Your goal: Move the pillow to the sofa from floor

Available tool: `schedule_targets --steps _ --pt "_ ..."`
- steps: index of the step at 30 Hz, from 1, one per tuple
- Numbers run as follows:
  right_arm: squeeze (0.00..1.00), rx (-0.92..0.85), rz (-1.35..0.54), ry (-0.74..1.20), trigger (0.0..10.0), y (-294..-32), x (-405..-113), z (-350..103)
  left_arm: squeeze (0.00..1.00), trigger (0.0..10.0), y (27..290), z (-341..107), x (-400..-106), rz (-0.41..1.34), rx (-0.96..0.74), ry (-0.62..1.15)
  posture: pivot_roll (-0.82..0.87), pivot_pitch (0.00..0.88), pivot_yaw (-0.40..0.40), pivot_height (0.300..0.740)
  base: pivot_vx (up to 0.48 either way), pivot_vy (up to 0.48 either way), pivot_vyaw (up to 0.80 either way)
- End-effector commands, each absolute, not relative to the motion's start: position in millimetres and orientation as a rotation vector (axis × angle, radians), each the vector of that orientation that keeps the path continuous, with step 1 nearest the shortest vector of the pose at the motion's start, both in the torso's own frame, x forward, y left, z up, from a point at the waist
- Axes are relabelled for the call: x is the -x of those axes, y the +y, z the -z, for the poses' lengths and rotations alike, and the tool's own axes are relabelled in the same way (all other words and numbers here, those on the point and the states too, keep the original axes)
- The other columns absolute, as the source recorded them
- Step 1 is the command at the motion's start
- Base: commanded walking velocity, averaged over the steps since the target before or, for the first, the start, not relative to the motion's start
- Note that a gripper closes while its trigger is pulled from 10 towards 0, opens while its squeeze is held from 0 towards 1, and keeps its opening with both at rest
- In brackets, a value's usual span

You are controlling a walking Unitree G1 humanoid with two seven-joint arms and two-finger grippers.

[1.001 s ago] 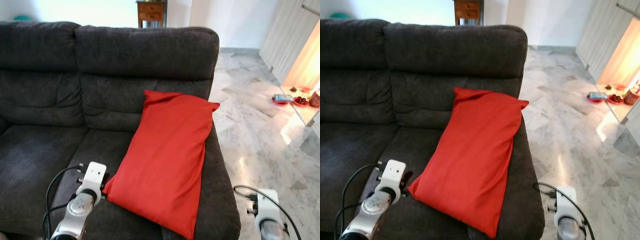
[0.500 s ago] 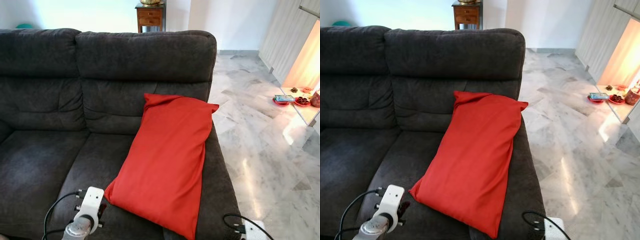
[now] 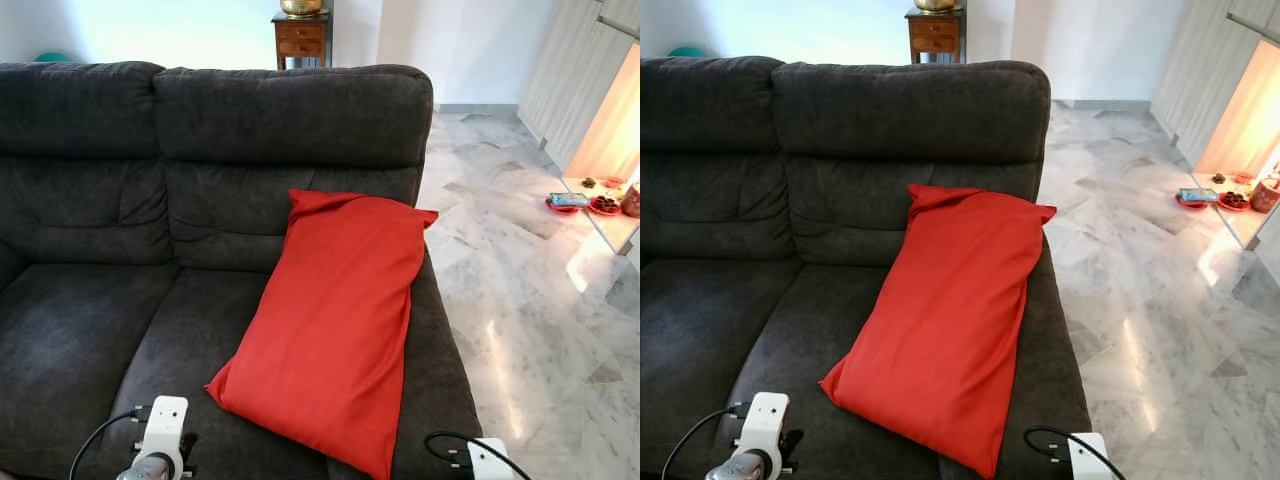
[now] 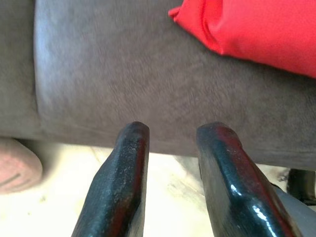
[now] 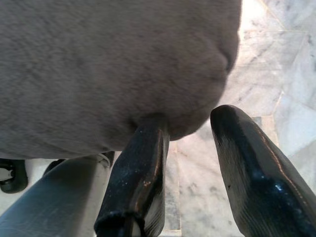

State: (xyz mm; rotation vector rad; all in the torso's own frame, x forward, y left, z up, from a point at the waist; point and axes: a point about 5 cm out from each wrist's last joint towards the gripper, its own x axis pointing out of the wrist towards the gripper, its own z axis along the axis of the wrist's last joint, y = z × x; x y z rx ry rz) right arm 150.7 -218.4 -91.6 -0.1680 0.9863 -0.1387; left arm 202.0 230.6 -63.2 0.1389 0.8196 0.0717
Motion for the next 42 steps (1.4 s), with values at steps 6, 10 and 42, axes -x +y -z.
schedule_targets --steps 6,10,42 --pt "0.0 0.146 0.116 0.962 10.0 -211 -159 89 0.0 10.0 228 70 -193 -0.079 -0.113 0.865 -0.02 0.0 -0.002 0.74 0.0 0.0 0.0" --pt "0.0 0.131 0.143 0.953 10.0 -212 -164 88 0.0 10.0 228 68 -197 -0.081 -0.112 0.858 -0.01 0.0 -0.005 0.74 0.0 0.0 0.0" --pt "0.0 0.108 0.116 0.947 10.0 -202 -166 88 0.0 10.0 228 72 -188 -0.083 -0.124 0.872 -0.02 0.0 -0.007 0.74 -0.031 0.0 0.0"
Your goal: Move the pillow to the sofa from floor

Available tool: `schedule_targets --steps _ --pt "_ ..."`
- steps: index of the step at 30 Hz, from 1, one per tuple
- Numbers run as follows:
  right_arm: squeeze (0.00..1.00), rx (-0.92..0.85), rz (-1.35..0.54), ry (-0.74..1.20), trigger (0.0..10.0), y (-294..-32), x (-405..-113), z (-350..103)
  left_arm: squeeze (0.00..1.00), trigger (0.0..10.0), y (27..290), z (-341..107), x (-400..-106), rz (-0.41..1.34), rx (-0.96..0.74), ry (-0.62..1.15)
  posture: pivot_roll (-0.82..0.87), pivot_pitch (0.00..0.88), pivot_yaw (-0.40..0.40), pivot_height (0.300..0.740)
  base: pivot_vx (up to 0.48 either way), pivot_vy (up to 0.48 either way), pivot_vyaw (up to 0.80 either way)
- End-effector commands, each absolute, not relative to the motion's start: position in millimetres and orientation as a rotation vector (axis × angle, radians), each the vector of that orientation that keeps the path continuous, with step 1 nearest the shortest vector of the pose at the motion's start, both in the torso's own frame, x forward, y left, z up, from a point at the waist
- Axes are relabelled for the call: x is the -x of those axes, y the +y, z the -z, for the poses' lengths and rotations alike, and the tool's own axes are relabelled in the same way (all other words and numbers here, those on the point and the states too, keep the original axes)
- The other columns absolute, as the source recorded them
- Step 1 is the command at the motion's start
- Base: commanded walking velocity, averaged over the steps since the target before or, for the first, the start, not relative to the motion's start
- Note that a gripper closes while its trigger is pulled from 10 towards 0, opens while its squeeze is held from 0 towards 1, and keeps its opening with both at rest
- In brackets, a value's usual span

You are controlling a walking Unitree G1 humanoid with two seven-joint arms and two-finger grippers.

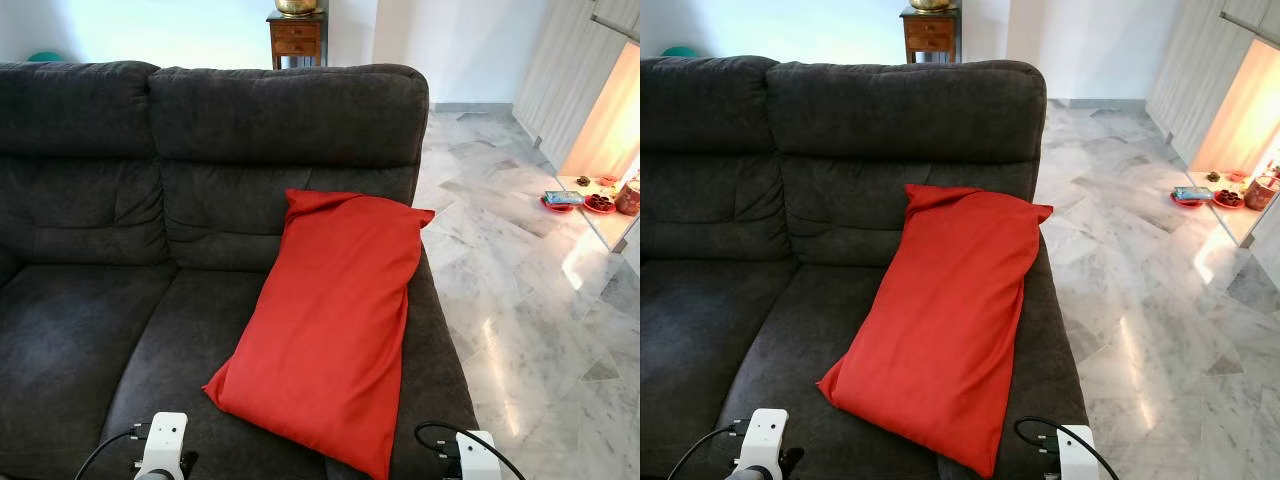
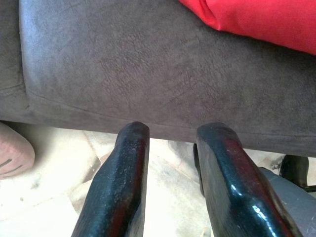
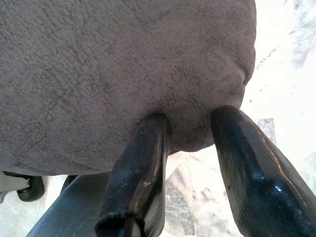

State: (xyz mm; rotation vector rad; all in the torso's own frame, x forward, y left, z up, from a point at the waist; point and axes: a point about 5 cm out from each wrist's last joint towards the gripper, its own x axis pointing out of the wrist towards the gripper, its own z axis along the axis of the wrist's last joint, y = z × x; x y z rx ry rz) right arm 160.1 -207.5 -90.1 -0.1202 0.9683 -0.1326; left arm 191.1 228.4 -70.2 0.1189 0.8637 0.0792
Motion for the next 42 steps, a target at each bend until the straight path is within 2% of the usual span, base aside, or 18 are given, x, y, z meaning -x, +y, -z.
schedule_targets --steps 1,34,42 --pt "0.0 0.109 0.114 0.948 10.0 -201 -166 88 0.0 10.0 228 72 -188 -0.084 -0.123 0.873 -0.01 0.0 -0.009 0.74 -0.266 0.0 0.0" --pt "0.0 0.113 0.124 1.015 10.0 -211 -148 95 0.0 10.0 226 77 -179 -0.07 -0.133 0.896 -0.01 0.0 -0.017 0.74 -0.268 0.0 0.0" --pt "0.0 0.047 0.2 1.025 10.0 -216 -142 96 0.0 10.0 226 72 -188 -0.011 -0.21 0.866 -0.01 0.0 0.007 0.74 -0.199 0.0 0.0"
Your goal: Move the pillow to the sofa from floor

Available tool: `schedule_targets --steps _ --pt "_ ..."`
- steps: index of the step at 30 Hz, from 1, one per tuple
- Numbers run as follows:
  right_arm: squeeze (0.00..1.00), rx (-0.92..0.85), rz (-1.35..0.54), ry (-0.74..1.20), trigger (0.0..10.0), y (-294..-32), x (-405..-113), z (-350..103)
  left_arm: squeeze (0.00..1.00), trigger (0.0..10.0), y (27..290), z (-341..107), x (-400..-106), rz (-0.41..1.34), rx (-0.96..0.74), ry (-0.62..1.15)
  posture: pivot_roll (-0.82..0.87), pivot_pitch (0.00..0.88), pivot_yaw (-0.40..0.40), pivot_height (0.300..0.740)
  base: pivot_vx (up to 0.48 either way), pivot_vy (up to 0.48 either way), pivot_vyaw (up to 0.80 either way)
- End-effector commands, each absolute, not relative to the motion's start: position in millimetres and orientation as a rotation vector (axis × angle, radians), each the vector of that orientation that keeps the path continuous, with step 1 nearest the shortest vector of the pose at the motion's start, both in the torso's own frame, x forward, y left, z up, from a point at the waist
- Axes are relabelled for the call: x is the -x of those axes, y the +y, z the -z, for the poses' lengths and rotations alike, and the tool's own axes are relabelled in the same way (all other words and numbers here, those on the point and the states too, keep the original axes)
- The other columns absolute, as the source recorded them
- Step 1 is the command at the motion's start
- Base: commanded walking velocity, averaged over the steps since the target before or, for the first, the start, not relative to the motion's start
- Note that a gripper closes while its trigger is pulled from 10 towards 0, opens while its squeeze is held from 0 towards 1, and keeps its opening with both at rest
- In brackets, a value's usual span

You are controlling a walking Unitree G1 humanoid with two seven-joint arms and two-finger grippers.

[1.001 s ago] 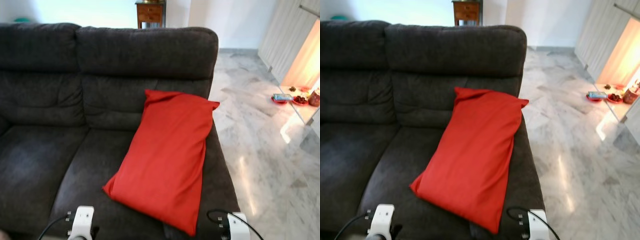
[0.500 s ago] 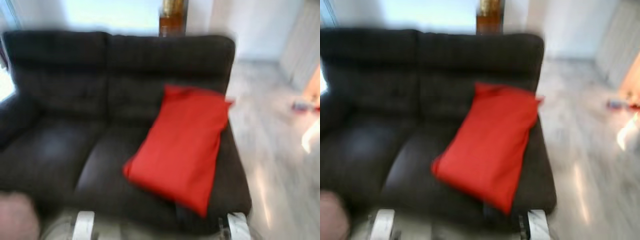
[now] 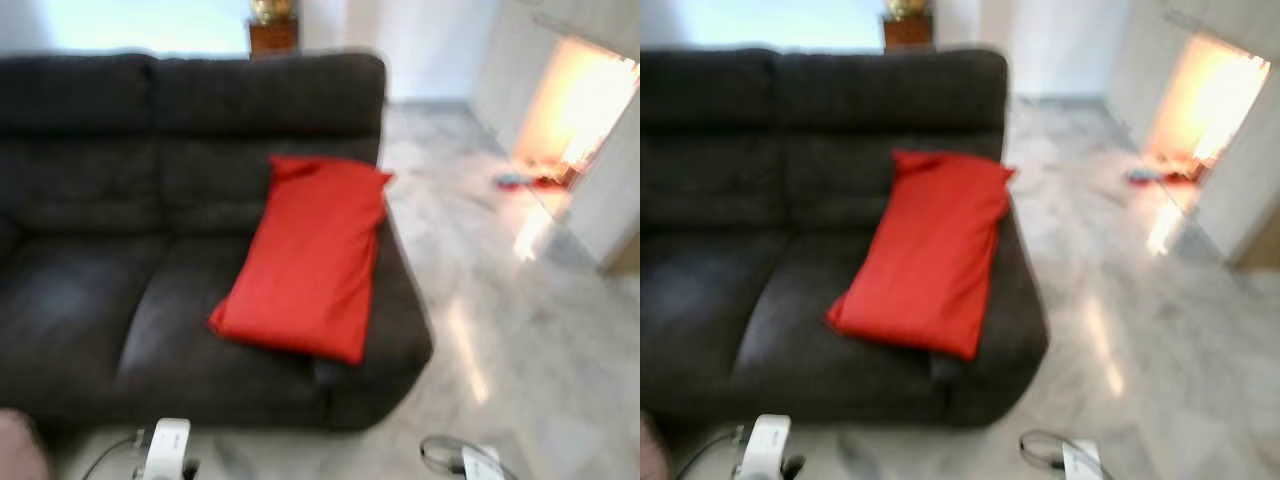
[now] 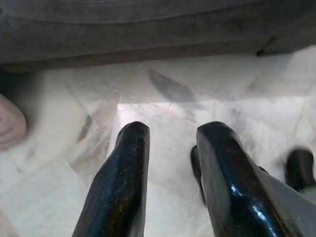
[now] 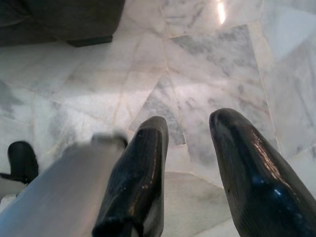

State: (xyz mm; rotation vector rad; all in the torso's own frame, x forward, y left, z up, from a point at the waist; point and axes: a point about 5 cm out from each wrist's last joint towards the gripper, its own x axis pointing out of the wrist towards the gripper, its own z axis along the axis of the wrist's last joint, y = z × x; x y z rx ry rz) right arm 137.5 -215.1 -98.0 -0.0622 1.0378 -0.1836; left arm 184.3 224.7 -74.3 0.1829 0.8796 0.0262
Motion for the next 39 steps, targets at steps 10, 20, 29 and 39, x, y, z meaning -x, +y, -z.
schedule_targets --steps 10,20,29,39 --pt "0.0 0.027 0.21 1.004 10.0 -213 -146 95 0.0 10.0 218 65 -205 0.06 -0.246 0.854 -0.06 0.0 0.055 0.74 0.0 0.0 0.0" --pt "0.0 0.008 0.192 0.994 10.0 -203 -146 96 0.0 10.0 215 65 -208 0.051 -0.247 0.864 -0.06 0.0 0.029 0.74 0.0 0.0 0.0" --pt "0.0 -0.011 0.185 0.977 10.0 -198 -152 95 0.0 10.0 215 70 -199 0.022 -0.216 0.882 0.0 0.0 0.002 0.74 0.0 0.0 0.0" --pt "0.0 0.021 0.143 0.972 10.0 -197 -156 93 0.0 10.0 213 74 -191 0.029 -0.217 0.897 0.02 0.0 -0.017 0.74 0.0 0.0 0.0"
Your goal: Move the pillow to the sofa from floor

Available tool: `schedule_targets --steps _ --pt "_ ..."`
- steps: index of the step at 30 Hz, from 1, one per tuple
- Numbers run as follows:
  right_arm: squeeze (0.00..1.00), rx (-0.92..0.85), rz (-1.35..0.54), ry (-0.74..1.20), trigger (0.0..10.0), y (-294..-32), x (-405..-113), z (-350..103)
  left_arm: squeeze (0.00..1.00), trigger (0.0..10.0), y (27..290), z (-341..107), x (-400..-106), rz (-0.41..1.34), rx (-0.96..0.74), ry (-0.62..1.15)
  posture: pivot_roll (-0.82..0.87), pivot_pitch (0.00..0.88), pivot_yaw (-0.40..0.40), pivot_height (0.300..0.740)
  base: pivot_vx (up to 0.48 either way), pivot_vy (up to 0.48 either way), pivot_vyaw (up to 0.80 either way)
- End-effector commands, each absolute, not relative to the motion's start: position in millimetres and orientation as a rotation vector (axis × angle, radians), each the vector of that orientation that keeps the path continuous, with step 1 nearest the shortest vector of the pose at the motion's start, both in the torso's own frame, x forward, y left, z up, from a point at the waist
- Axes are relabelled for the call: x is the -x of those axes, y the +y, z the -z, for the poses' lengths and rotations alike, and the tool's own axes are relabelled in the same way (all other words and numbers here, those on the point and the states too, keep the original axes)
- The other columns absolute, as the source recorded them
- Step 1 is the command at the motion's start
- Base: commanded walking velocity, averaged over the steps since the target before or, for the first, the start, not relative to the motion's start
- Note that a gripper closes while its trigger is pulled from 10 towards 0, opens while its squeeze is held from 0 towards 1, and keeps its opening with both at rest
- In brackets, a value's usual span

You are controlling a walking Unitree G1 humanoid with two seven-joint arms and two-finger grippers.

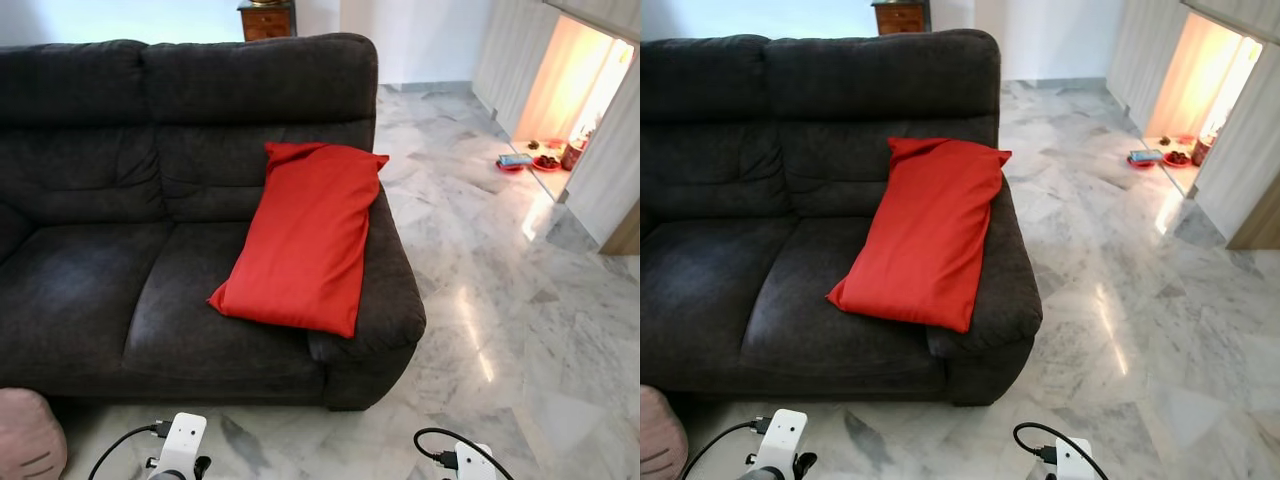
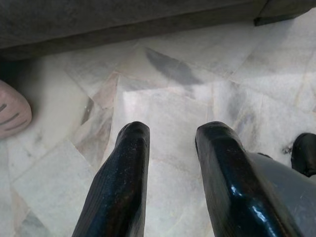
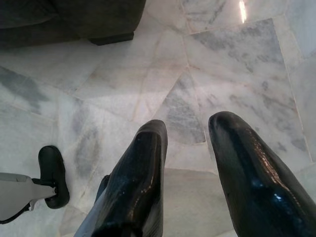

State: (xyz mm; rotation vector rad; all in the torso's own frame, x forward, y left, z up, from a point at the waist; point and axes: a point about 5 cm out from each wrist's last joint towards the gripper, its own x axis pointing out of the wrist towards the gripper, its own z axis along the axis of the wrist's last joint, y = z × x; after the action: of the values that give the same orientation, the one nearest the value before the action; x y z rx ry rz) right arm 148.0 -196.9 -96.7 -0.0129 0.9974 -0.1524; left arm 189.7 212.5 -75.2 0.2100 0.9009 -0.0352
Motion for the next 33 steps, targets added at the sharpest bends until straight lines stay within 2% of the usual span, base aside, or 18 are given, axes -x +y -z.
schedule_targets --steps 1,8,9,10,11,18,33 --pt "0.0 0.021 0.144 0.966 10.0 -197.3 -159.0 92.2 0.0 10.0 212.5 74.7 -190.5 0.026 -0.213 0.896 0.02 0.0 -0.015 0.74 0.0 0.0 0.0" --pt "0.0 0.019 0.144 0.951 10.0 -196.6 -164.1 90.1 0.0 10.0 212.6 79.2 -183.0 -0.03 -0.14 0.934 0.01 0.0 -0.016 0.74 0.0 0.0 0.0" --pt "0.0 0.019 0.144 0.948 10.0 -196.7 -164.7 89.8 0.44 10.0 211.7 80.1 -181.8 -0.03 -0.124 0.943 0.0 0.0 -0.016 0.74 0.0 0.0 0.0" --pt "0.0 0.02 0.143 0.947 10.0 -196.7 -164.8 89.7 0.44 10.0 211.3 80.2 -181.8 -0.026 -0.125 0.944 0.0 0.0 -0.016 0.74 0.0 0.0 0.0" --pt "0.0 0.02 0.144 0.946 10.0 -196.9 -165.0 89.6 1.0 10.0 211.0 80.1 -182.1 -0.021 -0.133 0.944 0.0 0.0 -0.015 0.74 0.0 0.0 0.0" --pt "0.0 0.022 0.156 0.952 10.0 -200.9 -161.3 90.4 1.0 10.0 203.4 78.4 -188.0 0.02 -0.156 0.924 0.0 0.0 -0.025 0.74 0.0 0.0 0.0" --pt "0.0 0.019 0.144 0.951 10.0 -193.9 -164.0 90.5 1.0 10.0 207.1 76.5 -189.9 0.009 -0.162 0.909 0.0 0.0 -0.011 0.74 0.0 0.0 0.0"
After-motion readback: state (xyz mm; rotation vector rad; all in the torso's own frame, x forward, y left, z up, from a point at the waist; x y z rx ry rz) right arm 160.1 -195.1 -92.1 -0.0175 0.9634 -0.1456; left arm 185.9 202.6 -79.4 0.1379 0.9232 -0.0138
